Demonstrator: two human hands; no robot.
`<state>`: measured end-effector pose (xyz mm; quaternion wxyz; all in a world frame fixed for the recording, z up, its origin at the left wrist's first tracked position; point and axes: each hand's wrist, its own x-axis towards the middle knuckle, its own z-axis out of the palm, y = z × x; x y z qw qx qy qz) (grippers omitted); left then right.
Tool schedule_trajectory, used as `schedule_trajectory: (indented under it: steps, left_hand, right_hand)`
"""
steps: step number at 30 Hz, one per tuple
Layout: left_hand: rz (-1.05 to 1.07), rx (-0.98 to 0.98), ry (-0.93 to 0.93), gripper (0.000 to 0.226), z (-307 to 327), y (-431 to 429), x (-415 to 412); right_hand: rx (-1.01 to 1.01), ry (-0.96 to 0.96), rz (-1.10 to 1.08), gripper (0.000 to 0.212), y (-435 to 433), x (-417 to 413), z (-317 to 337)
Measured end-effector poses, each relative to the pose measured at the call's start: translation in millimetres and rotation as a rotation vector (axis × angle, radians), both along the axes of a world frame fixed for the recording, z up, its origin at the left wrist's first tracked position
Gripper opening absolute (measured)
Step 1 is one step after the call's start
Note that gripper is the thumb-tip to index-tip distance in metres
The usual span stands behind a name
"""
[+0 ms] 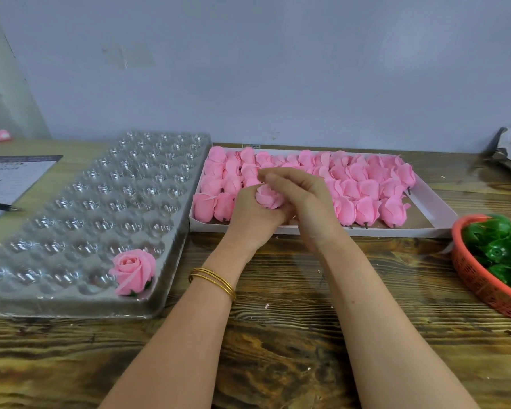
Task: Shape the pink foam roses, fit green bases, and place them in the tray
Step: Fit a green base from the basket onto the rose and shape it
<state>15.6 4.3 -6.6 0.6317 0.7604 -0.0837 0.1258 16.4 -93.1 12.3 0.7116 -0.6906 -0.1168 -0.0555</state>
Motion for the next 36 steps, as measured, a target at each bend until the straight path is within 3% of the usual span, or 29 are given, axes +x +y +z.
schedule_trajectory:
  steps: [3,7,11,20,27,32,36]
  left_hand:
    - [0.022,-0.007,-0.001,0.017,1,1,0]
    - [0.018,0.073,-0.016,0.035,2,2,2]
    - [0.119,0.135,-0.028,0.046,-2,3,5]
    - [0.198,0.447,-0.097,0.021,-7,3,15]
    - [0.148,0.129,0.042,0.031,-3,-1,9]
    - [0.182,0.085,0.035,0.036,1,-2,4]
    - [0.181,0.172,-0.025,0.027,-1,-1,7]
  right_hand:
    - [0.043,-0.111,-0.109,0.006,-1,1,4]
    - [-0.021,-0.165,-0.145,0.021,5,0,3]
    - [-0.126,-0.189,-0.188,0.017,11,-1,0]
    - [-0.213,-0.251,-0.227,0.01,16,-3,-8]
    - [-0.239,-0.213,-0.216,0.013,20,-5,-7]
    - [-0.256,-0.153,-0.186,0.02,21,-4,-8]
    - [-0.29,-0.118,-0.156,0.026,21,-3,-11]
